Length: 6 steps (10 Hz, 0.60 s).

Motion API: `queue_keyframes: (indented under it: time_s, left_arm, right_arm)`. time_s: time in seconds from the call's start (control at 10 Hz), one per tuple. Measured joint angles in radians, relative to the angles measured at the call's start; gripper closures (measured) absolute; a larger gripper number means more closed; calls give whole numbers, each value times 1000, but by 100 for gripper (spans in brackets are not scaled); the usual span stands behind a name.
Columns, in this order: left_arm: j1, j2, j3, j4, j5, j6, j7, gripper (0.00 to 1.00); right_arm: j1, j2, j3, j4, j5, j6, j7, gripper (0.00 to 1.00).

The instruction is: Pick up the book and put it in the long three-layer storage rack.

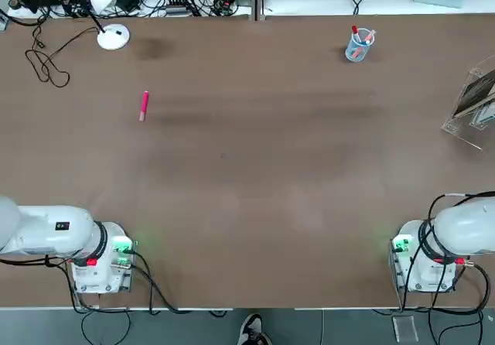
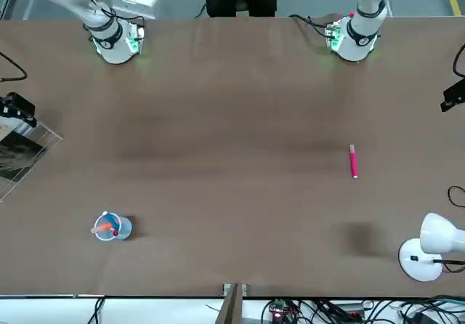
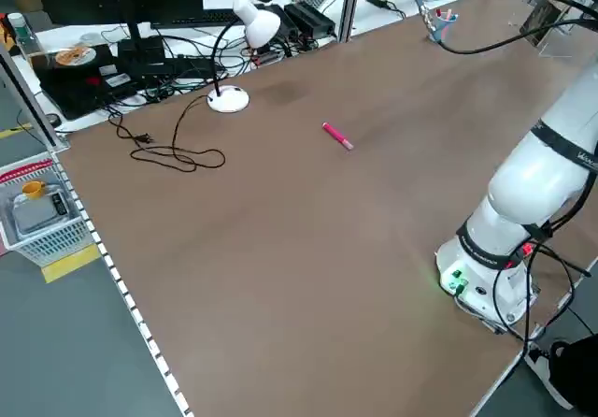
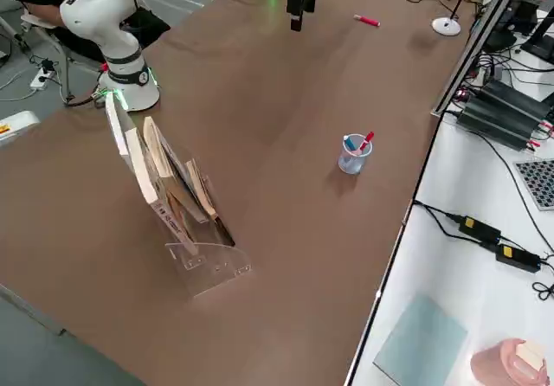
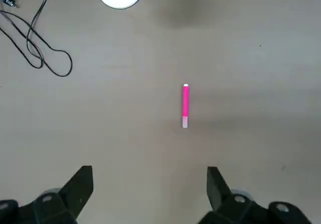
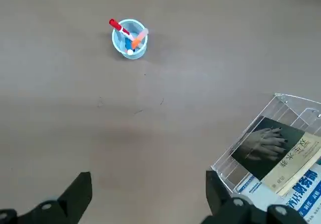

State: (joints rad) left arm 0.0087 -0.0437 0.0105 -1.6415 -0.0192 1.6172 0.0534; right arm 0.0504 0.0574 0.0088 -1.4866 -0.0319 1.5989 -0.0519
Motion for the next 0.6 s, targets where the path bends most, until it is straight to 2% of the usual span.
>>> queue_keyframes:
  time_s: [0.3,0.6]
  left_arm:
    - [0,0,0,0,0,0,0,0]
    - [0,0,0,1,0,0,0,0]
  right_arm:
    - [0,-10,2,1,6,1,0,0]
    - [2,-16,27,4,5,1,7,0]
